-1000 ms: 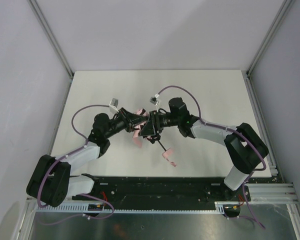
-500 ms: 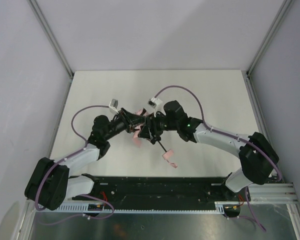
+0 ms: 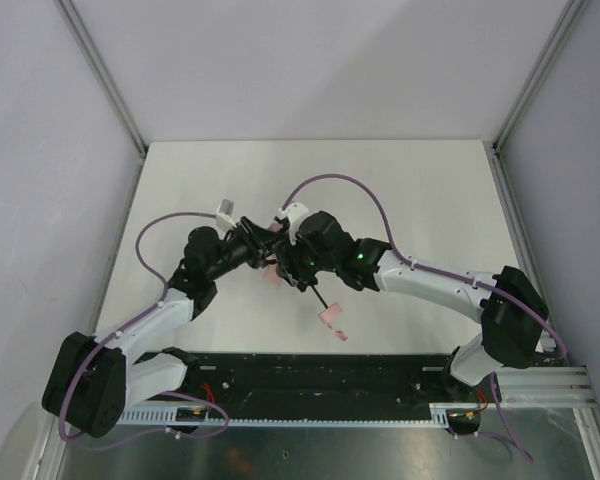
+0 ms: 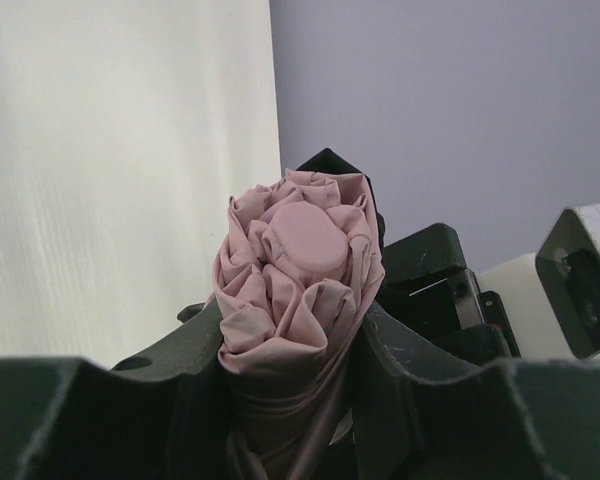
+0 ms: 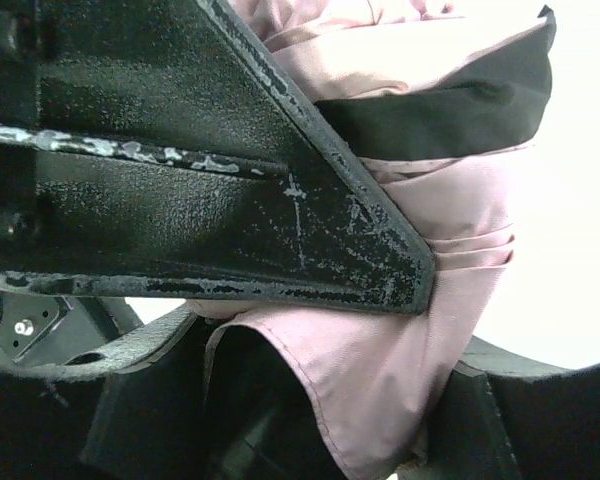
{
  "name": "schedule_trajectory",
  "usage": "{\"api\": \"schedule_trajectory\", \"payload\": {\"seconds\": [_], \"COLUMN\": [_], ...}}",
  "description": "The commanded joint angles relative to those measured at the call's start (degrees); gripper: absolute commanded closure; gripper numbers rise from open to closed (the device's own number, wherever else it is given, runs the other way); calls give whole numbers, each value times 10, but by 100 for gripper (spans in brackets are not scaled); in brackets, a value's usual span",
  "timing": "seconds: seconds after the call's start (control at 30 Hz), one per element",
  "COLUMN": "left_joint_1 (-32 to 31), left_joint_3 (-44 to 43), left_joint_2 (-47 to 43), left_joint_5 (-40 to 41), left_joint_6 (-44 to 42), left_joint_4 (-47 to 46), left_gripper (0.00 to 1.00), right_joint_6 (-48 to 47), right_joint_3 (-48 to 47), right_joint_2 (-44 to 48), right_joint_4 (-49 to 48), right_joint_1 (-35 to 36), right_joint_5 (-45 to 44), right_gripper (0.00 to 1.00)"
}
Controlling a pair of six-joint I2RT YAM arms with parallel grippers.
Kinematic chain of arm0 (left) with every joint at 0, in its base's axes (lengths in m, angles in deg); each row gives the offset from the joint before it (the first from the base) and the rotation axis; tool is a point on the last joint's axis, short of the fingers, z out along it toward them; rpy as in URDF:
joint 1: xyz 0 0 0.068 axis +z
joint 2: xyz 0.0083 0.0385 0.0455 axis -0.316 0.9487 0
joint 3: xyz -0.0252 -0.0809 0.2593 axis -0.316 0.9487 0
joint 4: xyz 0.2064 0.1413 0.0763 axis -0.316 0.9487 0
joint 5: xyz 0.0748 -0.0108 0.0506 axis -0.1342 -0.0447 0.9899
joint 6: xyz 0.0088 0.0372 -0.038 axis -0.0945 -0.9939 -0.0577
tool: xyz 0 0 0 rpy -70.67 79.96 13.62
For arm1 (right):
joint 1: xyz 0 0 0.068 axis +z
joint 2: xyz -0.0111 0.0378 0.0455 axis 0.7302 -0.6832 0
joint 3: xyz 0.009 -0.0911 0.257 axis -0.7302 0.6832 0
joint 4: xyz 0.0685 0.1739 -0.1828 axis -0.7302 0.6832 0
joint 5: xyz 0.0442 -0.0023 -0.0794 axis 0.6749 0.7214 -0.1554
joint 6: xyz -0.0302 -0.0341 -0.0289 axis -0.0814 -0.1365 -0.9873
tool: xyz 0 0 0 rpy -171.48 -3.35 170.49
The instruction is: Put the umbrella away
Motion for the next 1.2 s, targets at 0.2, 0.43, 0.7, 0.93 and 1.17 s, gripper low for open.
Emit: {"api": "schedule_trajectory", "payload": {"seconds": [0.2,0.43,0.7,0.93,1.17], "left_joint_1": [3,7,10,12,11], "left_joint_3": [-41,-33,-9,5,10], "left_joint_2": [-2,-21,-11,-24,-33], "left_joint_5": [35,35,0,7,19], "left_joint_6": [2,-15,14,14,6], "left_joint_4": [70,31,-110,-153,-159], "left_gripper": [61,22,17,61,99], "right_joint_6": [56,176,320,354,275], "right_joint_3": [22,72,111,116,116], "right_joint_2": [12,12,-21,-33,-4], "right_joint_4": [-145,-302,-491,-528,-423], "right_joint_1": [-60,-111,-125,-128,-128], "right_joint_5": [288,463,576,592,492], "right_gripper": [100,100,100,100,83]}}
